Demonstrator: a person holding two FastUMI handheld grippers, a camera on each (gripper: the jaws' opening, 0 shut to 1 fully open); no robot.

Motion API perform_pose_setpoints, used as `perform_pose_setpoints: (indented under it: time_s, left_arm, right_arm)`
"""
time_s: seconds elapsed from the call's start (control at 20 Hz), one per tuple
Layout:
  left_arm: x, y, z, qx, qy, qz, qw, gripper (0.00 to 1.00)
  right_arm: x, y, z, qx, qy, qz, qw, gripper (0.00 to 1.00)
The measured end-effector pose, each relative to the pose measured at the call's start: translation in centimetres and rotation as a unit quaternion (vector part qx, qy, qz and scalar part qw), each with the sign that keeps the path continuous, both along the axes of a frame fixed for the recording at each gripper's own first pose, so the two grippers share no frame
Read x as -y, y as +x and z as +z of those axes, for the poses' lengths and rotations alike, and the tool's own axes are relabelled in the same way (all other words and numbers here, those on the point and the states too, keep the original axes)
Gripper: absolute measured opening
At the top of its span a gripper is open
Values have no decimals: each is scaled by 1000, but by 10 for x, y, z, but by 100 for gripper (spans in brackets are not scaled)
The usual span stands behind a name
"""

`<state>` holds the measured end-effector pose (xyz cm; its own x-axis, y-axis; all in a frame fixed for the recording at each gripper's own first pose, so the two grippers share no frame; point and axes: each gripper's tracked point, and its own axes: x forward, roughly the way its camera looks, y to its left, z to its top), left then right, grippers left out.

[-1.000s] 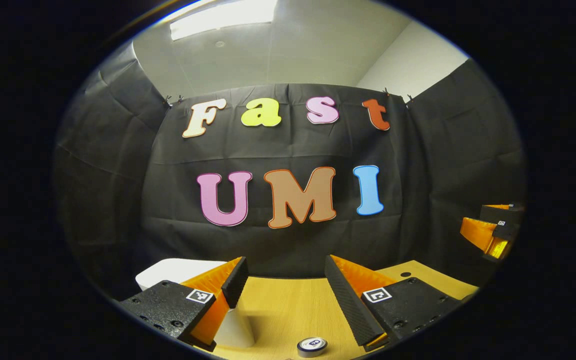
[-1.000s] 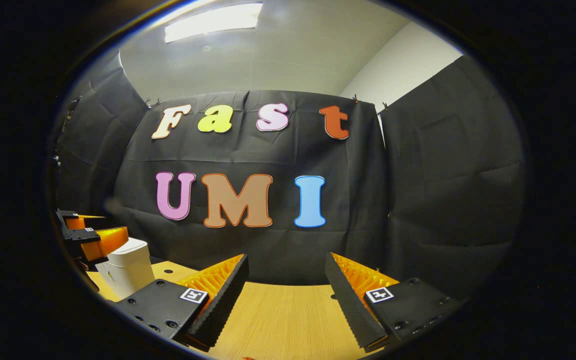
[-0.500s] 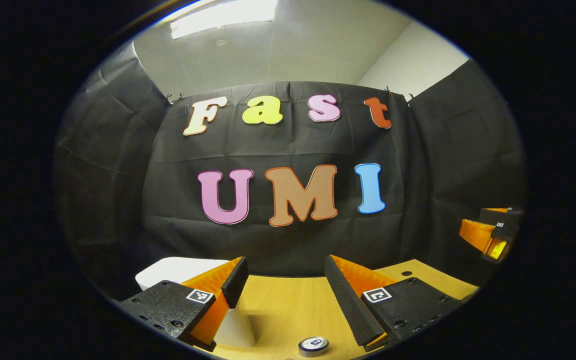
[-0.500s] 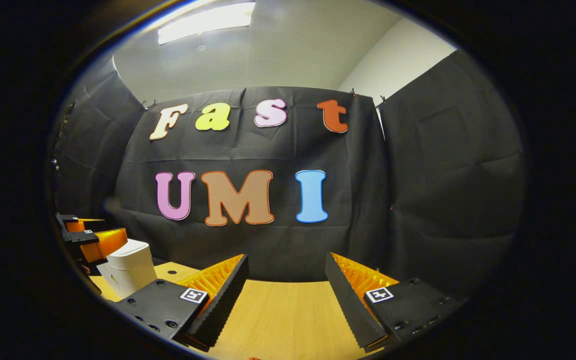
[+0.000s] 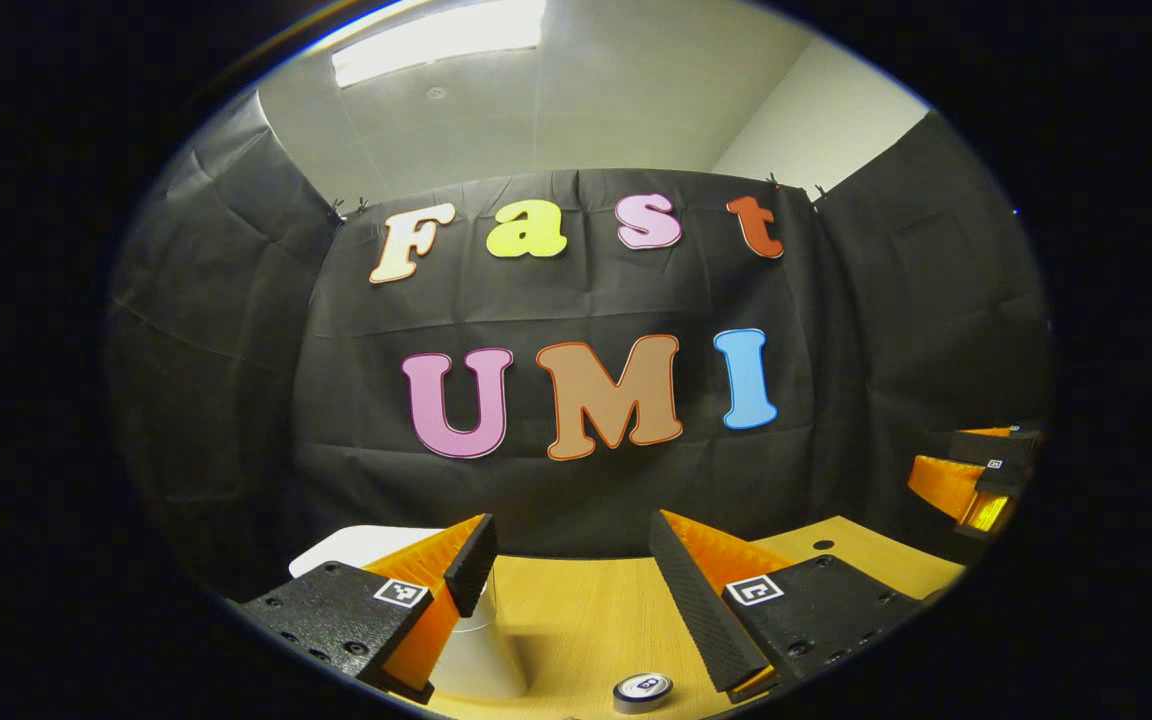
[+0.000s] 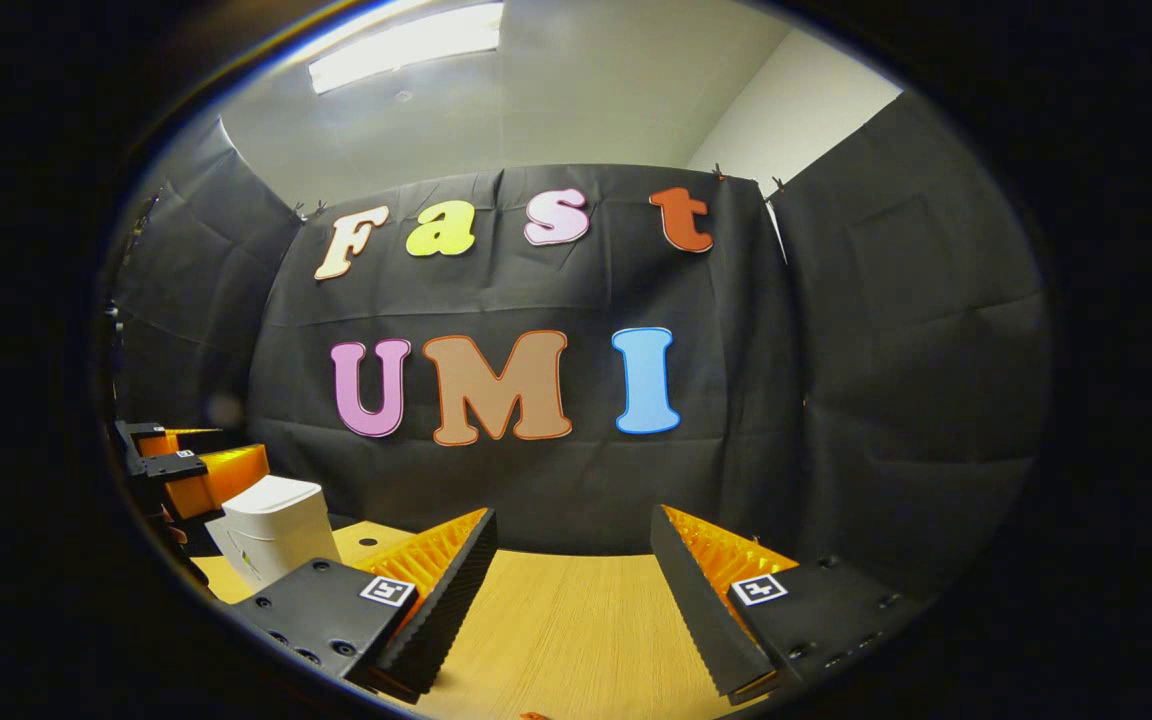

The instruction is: Press the lid of the desktop garbage bin to open it, pick up the crumpled paper on the desktop and throw it into the bin, then pick up the pop can on the desktop and drop it into the bin, and finally close the garbage bin lid.

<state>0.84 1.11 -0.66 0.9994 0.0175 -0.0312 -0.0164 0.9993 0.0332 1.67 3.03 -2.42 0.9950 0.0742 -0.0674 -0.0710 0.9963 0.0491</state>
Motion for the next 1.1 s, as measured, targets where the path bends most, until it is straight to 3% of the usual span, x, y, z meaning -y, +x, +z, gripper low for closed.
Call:
perform_pose_setpoints:
  time_s: [1.1]
  left_arm:
    - [6,-2,-5,-7,-15,-5,1000,92]
  right_arm:
    - [10,-9,7,14,-14,-7,1000,98]
